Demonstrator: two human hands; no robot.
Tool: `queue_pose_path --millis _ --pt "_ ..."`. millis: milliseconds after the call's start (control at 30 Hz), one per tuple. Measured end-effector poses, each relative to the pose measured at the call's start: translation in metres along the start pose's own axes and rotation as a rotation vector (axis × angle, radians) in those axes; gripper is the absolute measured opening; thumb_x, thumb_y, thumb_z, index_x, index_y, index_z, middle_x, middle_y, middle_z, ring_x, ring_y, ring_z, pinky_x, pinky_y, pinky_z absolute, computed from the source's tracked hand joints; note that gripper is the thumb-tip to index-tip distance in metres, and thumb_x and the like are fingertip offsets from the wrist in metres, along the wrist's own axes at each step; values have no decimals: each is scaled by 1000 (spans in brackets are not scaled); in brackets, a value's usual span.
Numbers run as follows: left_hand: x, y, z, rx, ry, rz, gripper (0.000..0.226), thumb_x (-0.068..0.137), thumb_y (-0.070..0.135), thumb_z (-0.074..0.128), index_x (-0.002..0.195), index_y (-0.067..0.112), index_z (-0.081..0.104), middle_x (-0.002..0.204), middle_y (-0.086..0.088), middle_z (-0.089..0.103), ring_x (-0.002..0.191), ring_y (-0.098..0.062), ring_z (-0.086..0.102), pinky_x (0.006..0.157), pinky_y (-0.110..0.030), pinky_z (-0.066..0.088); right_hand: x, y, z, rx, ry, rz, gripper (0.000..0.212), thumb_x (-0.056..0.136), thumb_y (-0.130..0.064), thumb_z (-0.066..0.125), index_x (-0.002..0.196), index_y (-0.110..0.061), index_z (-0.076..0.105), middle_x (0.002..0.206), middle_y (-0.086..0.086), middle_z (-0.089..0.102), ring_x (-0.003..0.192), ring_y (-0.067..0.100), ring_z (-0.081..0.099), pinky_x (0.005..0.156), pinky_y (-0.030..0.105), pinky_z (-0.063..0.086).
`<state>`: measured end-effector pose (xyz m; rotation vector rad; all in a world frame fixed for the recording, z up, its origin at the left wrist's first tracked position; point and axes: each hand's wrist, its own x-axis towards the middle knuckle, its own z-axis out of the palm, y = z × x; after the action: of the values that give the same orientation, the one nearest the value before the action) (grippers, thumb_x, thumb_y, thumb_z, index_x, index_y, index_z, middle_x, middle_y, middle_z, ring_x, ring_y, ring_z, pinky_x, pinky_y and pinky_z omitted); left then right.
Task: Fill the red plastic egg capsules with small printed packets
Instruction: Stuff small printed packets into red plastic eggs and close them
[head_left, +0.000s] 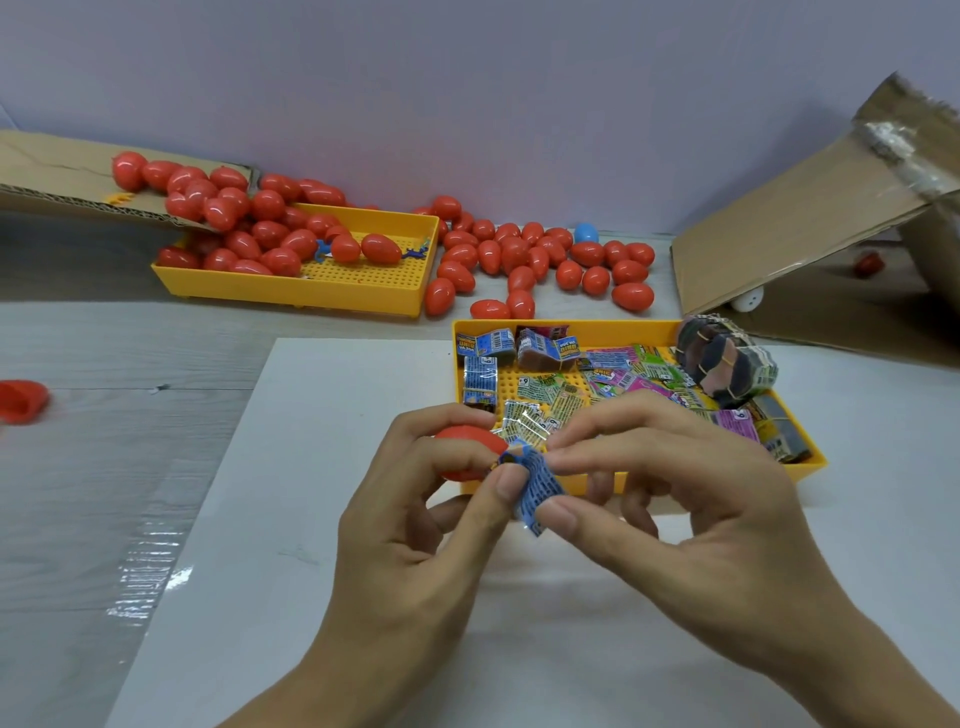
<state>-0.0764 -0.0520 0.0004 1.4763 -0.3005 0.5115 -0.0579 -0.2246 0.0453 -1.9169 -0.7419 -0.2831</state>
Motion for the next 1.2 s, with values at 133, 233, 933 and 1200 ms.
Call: queue_pose_path --millis 133,233,933,1200 --pt "0 -2 -1 7 -1 22 4 87 23 67 85 26 65 108 -1 59 102 -19 66 71 -21 56 0 -1 1 60 -38 63 16 78 -39 75 79 -23 75 98 -7 67 69 18 60 45 36 45" --pt "-1 0 0 14 -18 23 10 90 38 66 86 28 65 109 -3 58 104 -21 65 72 -22 57 2 -3 1 257 -102 239 22 75 -45 75 75 -23 75 99 -7 66 76 17 63 50 33 50" --pt "-6 0 1 -99 12 -127 32 85 23 66 117 27 66 107 -5 70 81 -25 73 71 -33 61 7 7 0 489 15 543 12 63 -21 79 72 -13 80 80 -10 64 58 5 52 49 15 37" --pt "-5 2 0 -71 -64 -88 34 87 16 64 119 22 68 112 -5 64 98 -28 67 71 -31 61 7 6 -1 545 -47 603 29 56 -25 82 78 -7 80 90 -10 65 69 7 55 50 19 37"
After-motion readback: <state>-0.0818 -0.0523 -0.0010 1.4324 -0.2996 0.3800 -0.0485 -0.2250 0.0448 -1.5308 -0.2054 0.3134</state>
